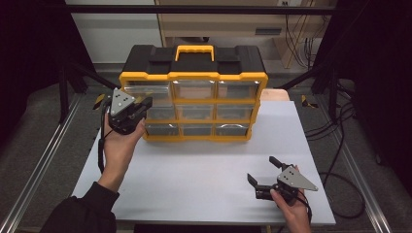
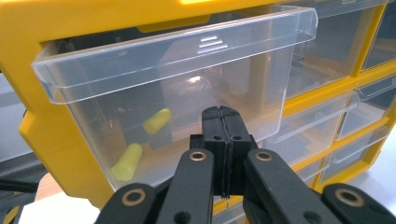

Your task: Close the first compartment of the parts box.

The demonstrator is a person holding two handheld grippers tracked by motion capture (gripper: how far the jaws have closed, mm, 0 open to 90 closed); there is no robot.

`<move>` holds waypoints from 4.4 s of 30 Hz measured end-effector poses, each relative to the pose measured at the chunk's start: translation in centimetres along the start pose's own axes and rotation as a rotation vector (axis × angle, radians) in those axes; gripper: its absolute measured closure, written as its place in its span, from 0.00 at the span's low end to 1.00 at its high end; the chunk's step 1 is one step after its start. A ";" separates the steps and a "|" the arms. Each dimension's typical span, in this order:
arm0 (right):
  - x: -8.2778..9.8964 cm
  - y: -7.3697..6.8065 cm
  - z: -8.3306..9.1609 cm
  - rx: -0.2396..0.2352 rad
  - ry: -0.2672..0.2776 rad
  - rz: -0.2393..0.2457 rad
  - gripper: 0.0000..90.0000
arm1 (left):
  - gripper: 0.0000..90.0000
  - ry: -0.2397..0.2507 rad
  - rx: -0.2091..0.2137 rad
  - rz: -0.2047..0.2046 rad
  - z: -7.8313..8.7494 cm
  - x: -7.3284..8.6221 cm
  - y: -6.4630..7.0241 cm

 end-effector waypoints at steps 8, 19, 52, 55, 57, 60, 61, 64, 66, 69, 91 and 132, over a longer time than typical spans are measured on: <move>0.0 0.0 0.0 0.002 -0.001 0.000 0.02 | 1.00 0.000 -0.002 -0.001 -0.1 -0.1 -0.1; 0.0 0.0 0.0 0.002 -0.002 0.000 0.02 | 1.00 -0.004 -0.006 -0.005 -0.2 -0.1 -0.2; 0.0 0.0 0.0 0.000 -0.001 0.000 0.02 | 1.00 -0.011 -0.026 0.001 -1.9 -0.1 -1.3; 0.0 0.0 0.0 0.000 -0.001 0.000 0.02 | 1.00 -0.012 -0.028 -0.001 -2.0 -0.1 -1.3; 0.0 0.0 0.0 0.000 -0.001 0.000 0.02 | 1.00 -0.012 -0.030 -0.002 -2.0 -0.1 -1.4; 0.0 0.0 0.0 0.000 -0.001 0.000 0.02 | 1.00 -0.012 -0.031 -0.003 -2.1 -0.1 -1.4; 0.0 0.0 0.0 0.000 0.000 -0.001 0.02 | 1.00 -0.012 -0.032 -0.003 -2.1 -0.1 -1.5; 0.0 0.0 0.0 0.000 -0.001 0.000 0.02 | 1.00 -0.016 -0.035 -0.003 -2.2 0.0 -1.6; 0.0 0.0 0.0 0.001 -0.001 0.000 0.02 | 1.00 -0.016 -0.037 0.001 -2.3 0.0 -1.7; 0.0 0.0 0.0 0.002 -0.001 0.000 0.02 | 1.00 -0.018 -0.038 -0.002 -2.4 0.0 -1.7; 0.0 0.0 0.0 0.002 -0.003 -0.001 0.02 | 1.00 -0.016 -0.036 -0.010 -2.4 0.0 -1.7; 0.1 0.0 0.0 0.001 -0.004 0.002 0.02 | 1.00 0.014 -0.011 -0.009 -1.9 -0.2 -1.0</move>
Point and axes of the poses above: each handheld gripper's, and its own axes: z roughly backward along the jaws, x roughly out of its underside, y roughly to its right, the point moved 5 cm from there along -z, roughly forward along the jaws, and after that the axes turned 10 degrees about -z, right-handed, at the moved point
